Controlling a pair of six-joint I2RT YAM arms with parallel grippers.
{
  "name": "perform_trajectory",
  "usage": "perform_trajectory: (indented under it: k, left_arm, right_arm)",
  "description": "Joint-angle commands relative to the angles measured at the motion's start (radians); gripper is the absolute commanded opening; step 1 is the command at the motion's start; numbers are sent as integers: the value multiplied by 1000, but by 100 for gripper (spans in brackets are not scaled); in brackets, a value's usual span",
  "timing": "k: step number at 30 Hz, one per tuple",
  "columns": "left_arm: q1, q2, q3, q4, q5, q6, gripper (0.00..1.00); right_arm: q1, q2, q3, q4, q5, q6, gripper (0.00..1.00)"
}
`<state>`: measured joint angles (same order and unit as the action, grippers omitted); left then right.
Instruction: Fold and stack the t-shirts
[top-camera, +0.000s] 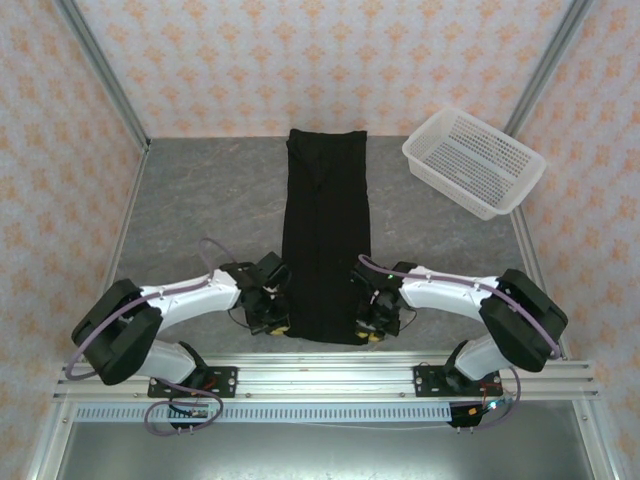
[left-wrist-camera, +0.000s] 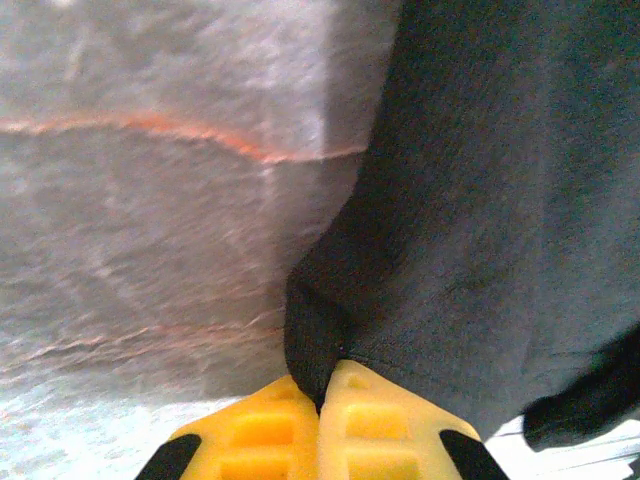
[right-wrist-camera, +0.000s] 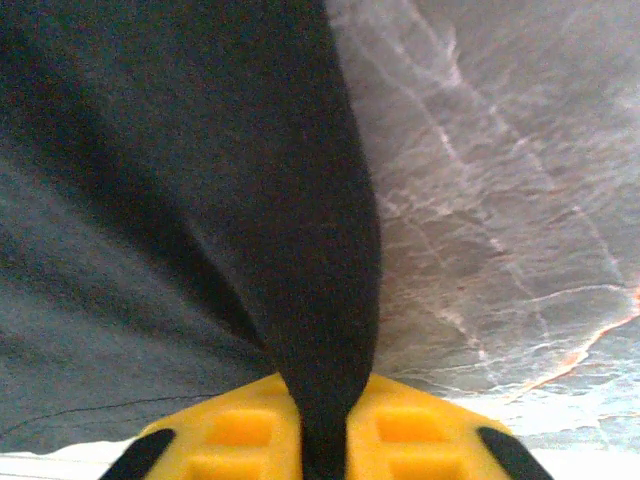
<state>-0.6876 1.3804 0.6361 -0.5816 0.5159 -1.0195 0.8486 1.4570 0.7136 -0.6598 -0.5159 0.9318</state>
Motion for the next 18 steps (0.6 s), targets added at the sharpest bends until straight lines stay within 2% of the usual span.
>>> perform_trajectory:
  k: [1, 6, 9, 13, 18]
  left_arm:
    - [-12, -70, -48, -72, -11, 21, 0]
    - [-39, -153, -85, -52, 12, -18, 0]
    - [-43, -216, -72, -45, -1, -54, 0]
    - [-43, -277, 8, -82, -73, -83, 0]
    - [-32, -255, 154, -130, -174, -85, 0]
  right_arm:
    - [7, -29, 23, -54, 85, 24, 7]
    - [34, -81, 51, -141, 83, 3, 0]
    - [49, -107, 82, -178, 80, 5, 0]
    - [47, -141, 136, -248, 145, 5, 0]
    - [17, -131, 257, -334, 236, -22, 0]
